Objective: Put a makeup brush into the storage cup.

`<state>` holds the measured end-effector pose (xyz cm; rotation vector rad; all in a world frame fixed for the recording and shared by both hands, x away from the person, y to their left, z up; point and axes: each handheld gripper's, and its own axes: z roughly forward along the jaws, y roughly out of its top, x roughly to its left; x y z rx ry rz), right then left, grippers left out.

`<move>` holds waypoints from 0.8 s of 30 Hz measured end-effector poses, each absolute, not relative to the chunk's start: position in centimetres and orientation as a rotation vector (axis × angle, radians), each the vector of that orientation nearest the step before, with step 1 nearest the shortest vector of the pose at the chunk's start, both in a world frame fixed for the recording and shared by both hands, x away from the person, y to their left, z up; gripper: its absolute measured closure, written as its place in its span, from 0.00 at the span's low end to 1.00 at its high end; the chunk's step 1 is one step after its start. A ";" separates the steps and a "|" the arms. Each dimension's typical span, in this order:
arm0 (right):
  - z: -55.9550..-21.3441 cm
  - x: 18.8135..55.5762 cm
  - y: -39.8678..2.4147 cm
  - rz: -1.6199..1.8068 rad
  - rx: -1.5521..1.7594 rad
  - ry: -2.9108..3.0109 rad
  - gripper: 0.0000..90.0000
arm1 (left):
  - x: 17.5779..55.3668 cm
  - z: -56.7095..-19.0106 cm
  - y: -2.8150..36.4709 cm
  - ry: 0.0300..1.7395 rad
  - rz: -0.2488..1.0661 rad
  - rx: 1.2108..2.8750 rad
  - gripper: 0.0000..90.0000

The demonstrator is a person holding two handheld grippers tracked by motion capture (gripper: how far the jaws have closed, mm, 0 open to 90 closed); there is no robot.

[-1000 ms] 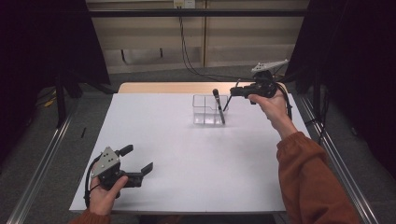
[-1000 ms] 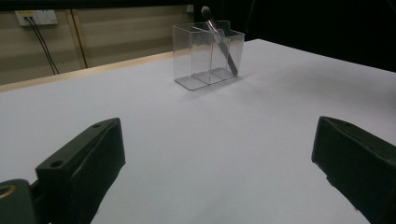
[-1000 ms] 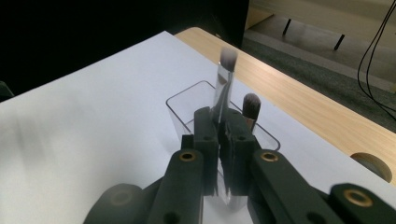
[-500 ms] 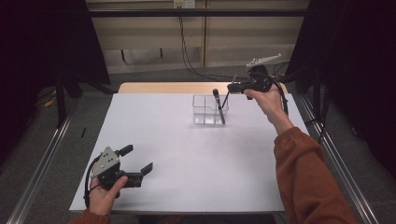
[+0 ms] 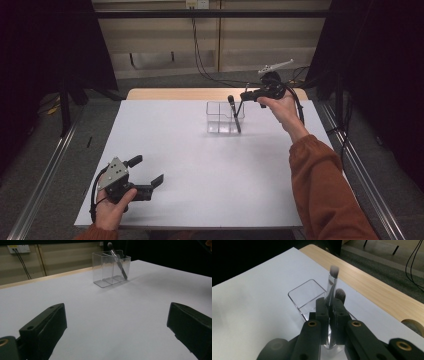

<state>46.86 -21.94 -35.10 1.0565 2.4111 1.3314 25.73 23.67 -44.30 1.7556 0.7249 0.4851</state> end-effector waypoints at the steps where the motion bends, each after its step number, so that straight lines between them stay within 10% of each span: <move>1: -35.3 46.9 -21.9 1.335 1.059 2.416 0.96 | 25.7 -44.3 23.7 0.724 0.485 1.756 0.03; 24: -38.6 46.8 -21.4 1.327 1.095 2.422 0.96 | 25.8 -44.3 23.8 0.729 0.485 1.757 0.03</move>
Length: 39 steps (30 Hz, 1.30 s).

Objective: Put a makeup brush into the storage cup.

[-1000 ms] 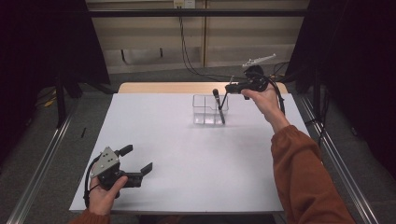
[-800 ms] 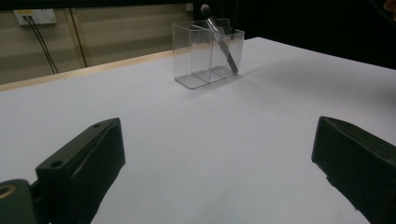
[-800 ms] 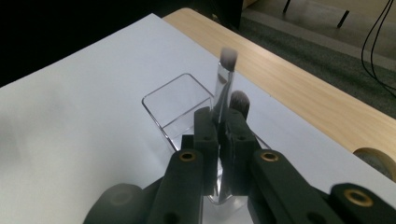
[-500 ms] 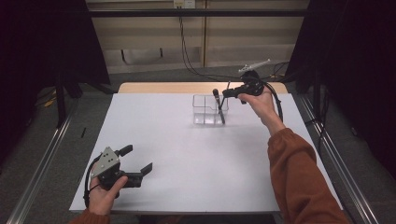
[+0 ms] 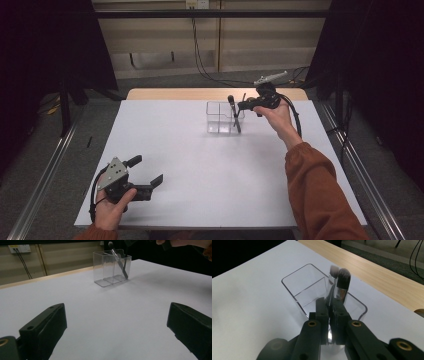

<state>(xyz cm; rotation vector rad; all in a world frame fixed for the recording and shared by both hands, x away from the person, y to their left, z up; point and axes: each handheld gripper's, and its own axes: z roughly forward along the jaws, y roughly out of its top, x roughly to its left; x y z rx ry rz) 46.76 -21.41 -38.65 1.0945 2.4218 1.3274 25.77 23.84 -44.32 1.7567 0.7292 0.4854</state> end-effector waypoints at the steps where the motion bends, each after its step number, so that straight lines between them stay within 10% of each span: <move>1: -38.7 46.8 -21.4 1.321 1.096 2.422 0.96 | 25.8 -44.3 23.9 0.733 0.486 1.753 0.03; 18: -40.0 46.2 -22.4 1.384 1.129 2.350 0.86 | 25.8 -44.4 24.0 0.742 0.487 1.752 0.03; 39: -40.7 44.6 -23.6 1.450 1.147 2.213 0.19 | 26.3 -44.4 23.9 0.762 0.492 1.746 0.03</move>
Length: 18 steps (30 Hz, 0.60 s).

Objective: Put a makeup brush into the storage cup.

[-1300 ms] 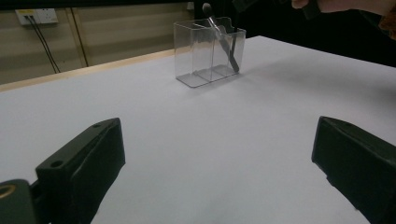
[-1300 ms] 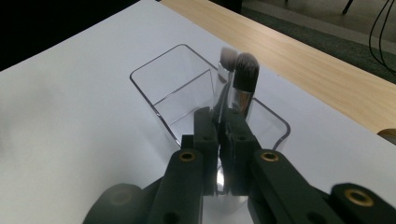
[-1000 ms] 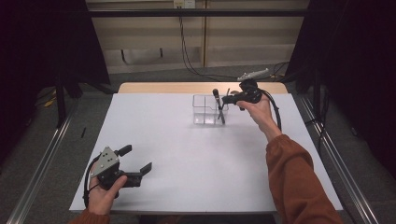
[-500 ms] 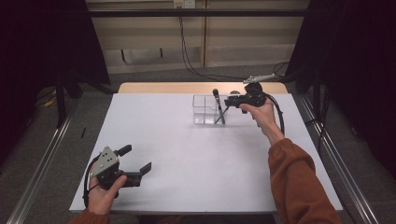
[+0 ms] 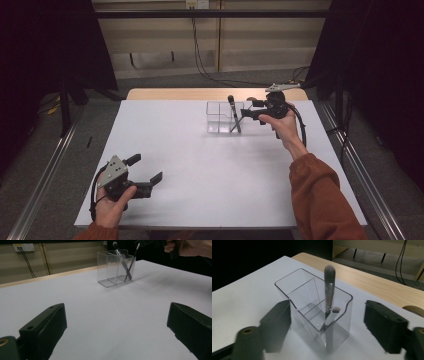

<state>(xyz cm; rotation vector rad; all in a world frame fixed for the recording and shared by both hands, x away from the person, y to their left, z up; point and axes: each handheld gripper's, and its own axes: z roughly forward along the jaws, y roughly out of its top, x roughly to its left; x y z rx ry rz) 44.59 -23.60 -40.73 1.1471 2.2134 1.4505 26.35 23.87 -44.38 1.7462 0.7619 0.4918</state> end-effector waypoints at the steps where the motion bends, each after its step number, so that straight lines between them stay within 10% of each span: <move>1: -40.8 44.5 -23.6 1.437 1.159 2.200 0.13 | 26.4 -44.4 23.8 0.763 0.490 1.746 0.03; 18: -40.9 42.6 -24.3 1.463 1.158 2.131 0.01 | 26.6 -44.2 23.9 0.762 0.498 1.735 0.03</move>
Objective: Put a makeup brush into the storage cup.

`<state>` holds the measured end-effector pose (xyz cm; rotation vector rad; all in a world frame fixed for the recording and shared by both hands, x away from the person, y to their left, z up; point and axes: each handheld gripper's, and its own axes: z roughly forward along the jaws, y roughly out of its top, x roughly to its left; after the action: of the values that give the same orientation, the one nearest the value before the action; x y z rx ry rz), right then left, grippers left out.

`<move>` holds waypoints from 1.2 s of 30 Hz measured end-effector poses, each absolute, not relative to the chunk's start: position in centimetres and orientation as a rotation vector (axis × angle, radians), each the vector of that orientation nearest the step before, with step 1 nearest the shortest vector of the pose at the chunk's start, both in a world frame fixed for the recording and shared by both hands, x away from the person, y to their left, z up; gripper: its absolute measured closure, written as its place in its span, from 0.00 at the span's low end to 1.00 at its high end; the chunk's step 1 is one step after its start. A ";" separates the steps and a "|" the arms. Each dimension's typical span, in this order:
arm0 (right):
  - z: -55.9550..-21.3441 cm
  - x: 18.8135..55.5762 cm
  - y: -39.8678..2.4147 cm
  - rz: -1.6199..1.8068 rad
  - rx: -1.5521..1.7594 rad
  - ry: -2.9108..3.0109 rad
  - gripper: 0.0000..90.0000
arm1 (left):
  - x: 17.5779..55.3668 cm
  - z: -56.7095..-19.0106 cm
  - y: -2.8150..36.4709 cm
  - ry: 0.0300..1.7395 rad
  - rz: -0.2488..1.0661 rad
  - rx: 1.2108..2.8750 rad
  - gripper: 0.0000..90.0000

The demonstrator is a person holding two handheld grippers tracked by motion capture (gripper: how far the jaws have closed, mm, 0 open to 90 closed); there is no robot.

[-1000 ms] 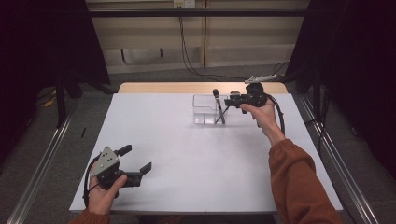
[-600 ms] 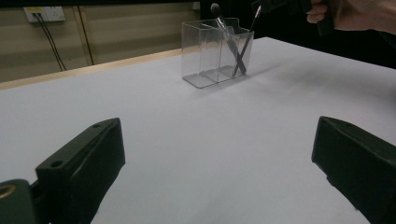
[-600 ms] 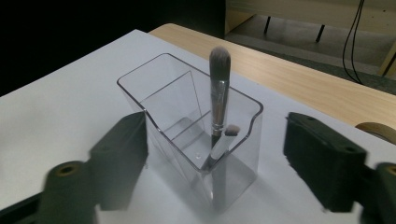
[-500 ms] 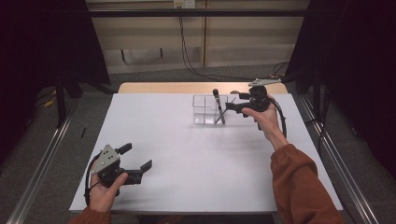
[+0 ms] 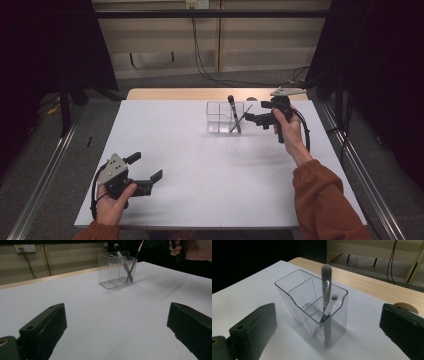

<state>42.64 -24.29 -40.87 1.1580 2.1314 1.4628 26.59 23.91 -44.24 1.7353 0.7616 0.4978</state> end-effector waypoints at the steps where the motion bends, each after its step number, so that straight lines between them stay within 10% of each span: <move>1: -40.9 42.5 -24.3 1.455 1.157 2.125 0.01 | 26.6 -44.2 23.9 0.758 0.499 1.734 0.03; 36: -42.7 36.3 -24.8 1.406 1.132 2.011 0.02 | 25.9 -44.1 24.5 0.747 0.513 1.733 0.03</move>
<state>36.31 -24.82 -42.73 1.1322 2.0105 1.4063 25.88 24.49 -44.06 1.7326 0.7473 0.5130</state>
